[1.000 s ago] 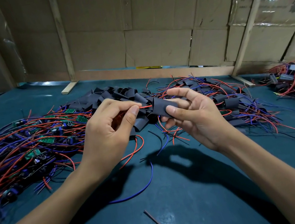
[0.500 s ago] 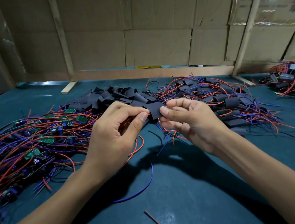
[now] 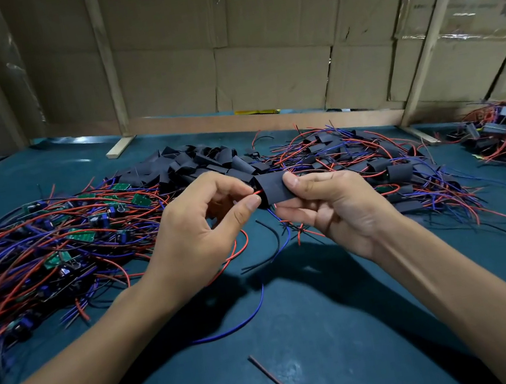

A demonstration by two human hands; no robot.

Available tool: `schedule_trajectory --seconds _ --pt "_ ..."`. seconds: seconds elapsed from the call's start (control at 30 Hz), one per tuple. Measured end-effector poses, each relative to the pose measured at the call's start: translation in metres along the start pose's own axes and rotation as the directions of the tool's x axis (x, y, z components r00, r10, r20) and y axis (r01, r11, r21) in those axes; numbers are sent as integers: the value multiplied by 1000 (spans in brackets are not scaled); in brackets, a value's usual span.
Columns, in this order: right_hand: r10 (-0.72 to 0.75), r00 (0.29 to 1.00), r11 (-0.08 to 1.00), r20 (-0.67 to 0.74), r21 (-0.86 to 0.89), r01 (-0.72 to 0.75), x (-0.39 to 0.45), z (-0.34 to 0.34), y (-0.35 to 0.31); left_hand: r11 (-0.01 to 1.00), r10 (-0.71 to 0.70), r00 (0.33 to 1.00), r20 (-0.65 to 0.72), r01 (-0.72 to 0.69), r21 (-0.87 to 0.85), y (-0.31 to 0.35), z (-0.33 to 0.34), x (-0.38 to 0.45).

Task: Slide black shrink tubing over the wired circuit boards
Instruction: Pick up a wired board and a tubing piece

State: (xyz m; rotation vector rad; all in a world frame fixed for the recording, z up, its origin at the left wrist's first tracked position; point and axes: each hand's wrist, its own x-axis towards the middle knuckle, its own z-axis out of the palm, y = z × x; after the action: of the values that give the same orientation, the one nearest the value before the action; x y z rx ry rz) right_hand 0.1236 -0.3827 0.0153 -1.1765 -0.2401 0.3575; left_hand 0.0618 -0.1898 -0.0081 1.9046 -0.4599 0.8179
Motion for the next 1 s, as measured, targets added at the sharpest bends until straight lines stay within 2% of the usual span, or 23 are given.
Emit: schedule_trajectory --seconds 0.13,0.23,0.37,0.53,0.6,0.67,0.8,0.9,1.0 --pt "-19 1000 1000 -24 -17 19 -1 1 0 998 48 998 45 -50 40 -4 -3 1" --pt "-36 998 994 -48 -102 31 -3 3 -1 996 57 997 52 -60 61 -7 -3 2" --pt "-35 999 982 12 -185 37 -5 2 -2 993 -57 997 46 62 -100 -9 -2 2" --pt "-129 992 981 -17 -146 125 -4 5 0 992 -15 993 113 29 -127 -11 -4 2" --pt "-191 980 976 -64 -124 182 -2 4 -2 1000 12 988 156 -8 -28 -14 -6 2" --pt "-249 961 967 -119 -92 239 0 -1 -7 987 33 969 246 -70 143 -19 -11 4" --pt "-343 920 937 -187 -5 348 3 -14 -16 857 -56 930 364 -142 495 -34 -25 9" --pt "-370 903 923 -220 29 385 5 -22 -17 780 -59 929 367 -186 597 -39 -29 10" --pt "-380 904 917 -195 49 396 6 -23 -17 766 -22 947 320 -190 614 -39 -27 12"
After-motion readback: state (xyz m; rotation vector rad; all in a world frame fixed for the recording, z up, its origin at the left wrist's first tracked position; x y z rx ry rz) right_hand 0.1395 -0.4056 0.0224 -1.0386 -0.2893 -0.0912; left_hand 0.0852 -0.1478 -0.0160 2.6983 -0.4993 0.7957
